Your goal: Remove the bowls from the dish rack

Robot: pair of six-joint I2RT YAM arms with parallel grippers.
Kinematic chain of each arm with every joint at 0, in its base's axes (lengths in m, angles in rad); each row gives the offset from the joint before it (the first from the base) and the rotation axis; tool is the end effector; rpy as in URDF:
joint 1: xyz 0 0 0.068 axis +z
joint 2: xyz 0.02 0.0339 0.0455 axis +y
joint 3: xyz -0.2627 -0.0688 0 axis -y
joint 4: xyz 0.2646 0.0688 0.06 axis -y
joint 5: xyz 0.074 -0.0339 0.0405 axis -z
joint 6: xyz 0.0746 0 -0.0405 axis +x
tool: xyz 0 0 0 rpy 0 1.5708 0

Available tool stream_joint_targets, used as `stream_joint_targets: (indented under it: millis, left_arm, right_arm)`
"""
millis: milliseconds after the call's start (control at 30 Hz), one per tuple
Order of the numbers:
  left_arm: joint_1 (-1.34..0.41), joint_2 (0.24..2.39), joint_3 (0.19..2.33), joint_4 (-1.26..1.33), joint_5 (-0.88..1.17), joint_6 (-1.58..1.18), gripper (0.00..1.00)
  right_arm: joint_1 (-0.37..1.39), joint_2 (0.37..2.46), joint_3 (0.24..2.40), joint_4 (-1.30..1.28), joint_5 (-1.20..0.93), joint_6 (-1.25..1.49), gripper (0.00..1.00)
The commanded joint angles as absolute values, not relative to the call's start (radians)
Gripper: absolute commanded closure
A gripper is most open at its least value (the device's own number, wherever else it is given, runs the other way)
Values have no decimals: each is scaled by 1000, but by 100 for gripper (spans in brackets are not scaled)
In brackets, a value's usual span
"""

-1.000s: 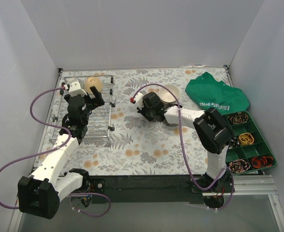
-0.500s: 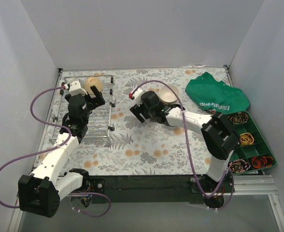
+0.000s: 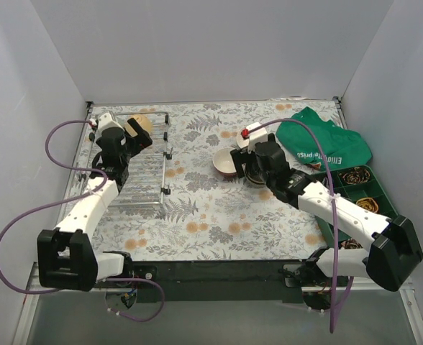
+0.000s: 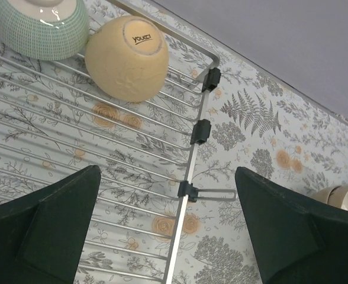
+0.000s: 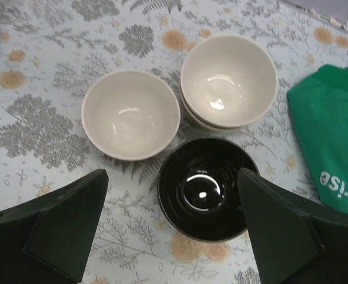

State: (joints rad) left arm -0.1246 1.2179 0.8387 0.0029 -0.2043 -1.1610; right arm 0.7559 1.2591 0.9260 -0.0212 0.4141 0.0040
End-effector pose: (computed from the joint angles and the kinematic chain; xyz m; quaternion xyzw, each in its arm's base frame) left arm 0.3333 -0.0265 0.2638 -0.4573 0.6862 -0.2679 0.4983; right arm 0.2699 0.2131 0.2844 -0.1856 0.7902 0.0507 0.5819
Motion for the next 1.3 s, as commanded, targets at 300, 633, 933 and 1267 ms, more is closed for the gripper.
stream_joint_targets:
  millis: [300,633,933,1267]
  left_arm:
    - [57,1612,1094,84,-118,-1376,2]
    - [78,1824,1227,164,-124,-1376,2]
    - [101,1910,1239,235,-77,-1397,2]
    - [109,1994,1236,281,-3,-1436,2]
  right_arm:
    - [735,1124,749,58,371,48,1]
    - [732,1127,723,89,318,37,2]
    - [732,1152,724,98,262,11,3]
    - [732,1187,732,101,210,3,5]
